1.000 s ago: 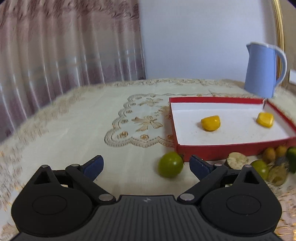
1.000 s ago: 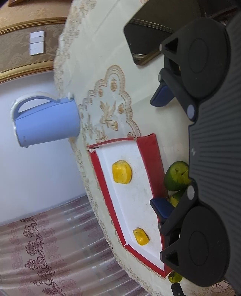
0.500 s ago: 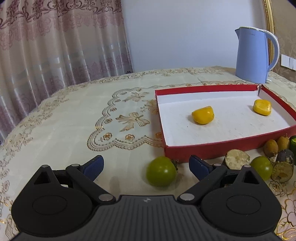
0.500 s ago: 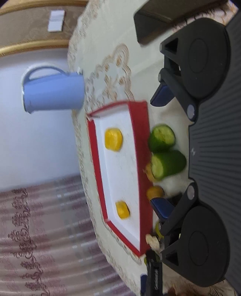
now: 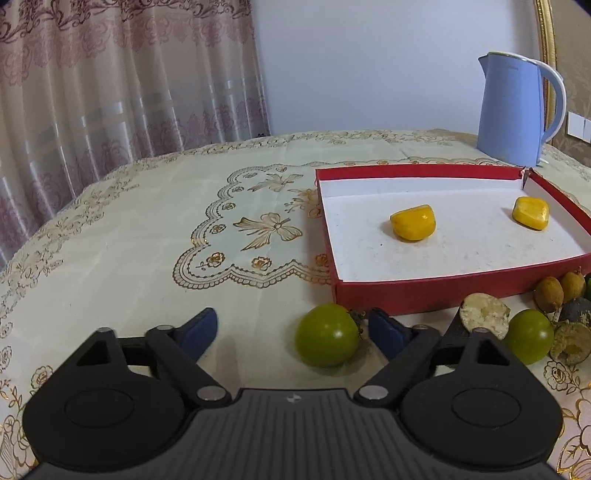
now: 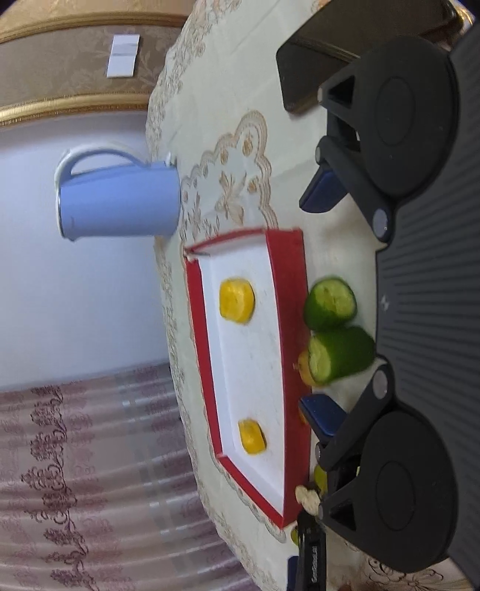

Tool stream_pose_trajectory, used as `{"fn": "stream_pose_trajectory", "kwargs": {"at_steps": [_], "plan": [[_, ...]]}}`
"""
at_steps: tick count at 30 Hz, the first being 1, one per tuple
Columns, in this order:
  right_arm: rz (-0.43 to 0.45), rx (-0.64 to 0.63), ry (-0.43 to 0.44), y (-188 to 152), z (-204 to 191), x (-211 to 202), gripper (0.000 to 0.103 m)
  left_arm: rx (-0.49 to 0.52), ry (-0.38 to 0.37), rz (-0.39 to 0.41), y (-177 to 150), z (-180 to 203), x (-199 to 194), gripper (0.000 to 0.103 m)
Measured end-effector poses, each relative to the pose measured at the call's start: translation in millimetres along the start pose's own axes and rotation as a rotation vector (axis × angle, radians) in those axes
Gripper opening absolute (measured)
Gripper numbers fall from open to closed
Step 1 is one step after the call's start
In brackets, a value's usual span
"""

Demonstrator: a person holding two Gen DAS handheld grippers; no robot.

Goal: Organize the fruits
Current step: 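Move the left gripper to the green lime and close on it, then lift the green lime with the left gripper while the right gripper grasps the cucumber piece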

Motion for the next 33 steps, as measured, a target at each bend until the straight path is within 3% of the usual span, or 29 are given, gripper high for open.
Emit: {"fn": "stream_pose_trajectory", "kwargs": {"at_steps": [8,16,23,26,28,31,33], "plan": [[-0.061,0.114,0.016,-3.5,18.6,12.4,0.103,-0.001,-0.004,-0.007,-1.4,1.4,1.4,0.068],[-0.067,0.124,0.026,-4.9,19.8,13.6,0.103,0.053,-0.047,0.014,-4.1,13.3,-3.2,0.033],[-0.061,0.128,0.027,-4.5,20.2,12.0,0.103,0.025,-0.072,0.019,-3.8,9.2,-4.8,0.032],[-0.001,0.134,0.051,-2.5,22.5,2.8,0.103,-0.009,-0.082,0.024,-3.6,3.7,-6.3,0.032],[0.048,0.072,0.031,0.8,20.2,-5.7,0.103,-0.033,-0.082,0.028,-3.1,-0.1,-6.4,0.032],[0.068,-0.074,-0.065,5.2,13.1,-12.0,0.103,-0.050,-0.077,0.033,-2.5,-3.4,-6.8,0.032],[0.063,-0.126,-0.042,5.6,8.5,-15.8,0.103,-0.055,-0.076,0.036,-2.4,-4.2,-7.3,0.033]]}}
Point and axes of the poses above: each gripper's, at about its wrist camera, not at the fingertips, and x roughly the way its jaws point, z to its right, y to its top, the point moved 4 cm from there along x, roughly the way its jaws point, and after that the axes turned 2 degrees about -x, right-handed, at the moved point
